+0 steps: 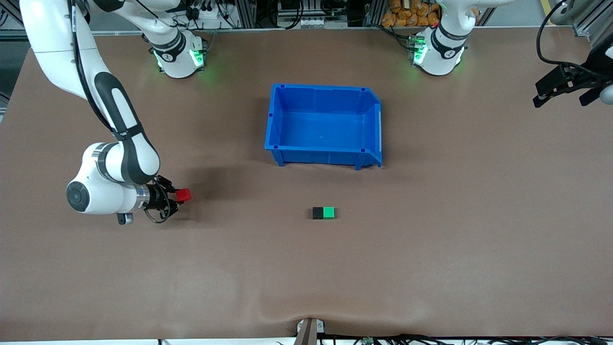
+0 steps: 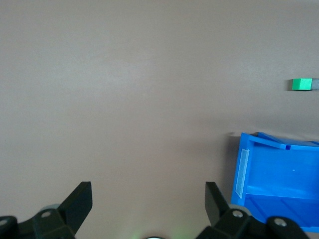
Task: Attach green and red cubes to black cube
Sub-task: 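Carry the red cube with the right gripper toward the black cube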
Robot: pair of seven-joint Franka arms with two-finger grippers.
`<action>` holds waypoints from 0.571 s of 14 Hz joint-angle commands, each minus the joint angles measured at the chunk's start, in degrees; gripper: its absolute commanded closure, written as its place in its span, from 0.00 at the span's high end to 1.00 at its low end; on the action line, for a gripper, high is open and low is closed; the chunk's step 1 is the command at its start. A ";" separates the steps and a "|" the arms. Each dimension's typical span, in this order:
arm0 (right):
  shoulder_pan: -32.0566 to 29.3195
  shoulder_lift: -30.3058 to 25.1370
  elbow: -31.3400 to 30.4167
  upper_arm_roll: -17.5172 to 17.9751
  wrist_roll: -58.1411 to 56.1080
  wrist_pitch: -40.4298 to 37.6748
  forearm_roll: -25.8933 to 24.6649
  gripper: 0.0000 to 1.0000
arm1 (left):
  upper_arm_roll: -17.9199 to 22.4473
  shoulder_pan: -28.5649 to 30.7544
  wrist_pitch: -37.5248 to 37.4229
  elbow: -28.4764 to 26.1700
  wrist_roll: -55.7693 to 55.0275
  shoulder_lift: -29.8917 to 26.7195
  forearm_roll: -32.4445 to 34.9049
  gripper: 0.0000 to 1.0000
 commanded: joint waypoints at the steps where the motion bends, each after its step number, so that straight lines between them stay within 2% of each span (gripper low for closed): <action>1: 1.51 -0.63 0.12 0.04 3.71 0.93 0.75 0.00 | -1.07 -0.10 -0.58 0.55 -0.70 0.08 0.48 1.00; 8: 5.03 -0.19 0.73 0.04 12.06 4.36 0.84 0.00 | -1.25 0.16 -0.49 0.72 -0.71 -0.10 0.75 1.00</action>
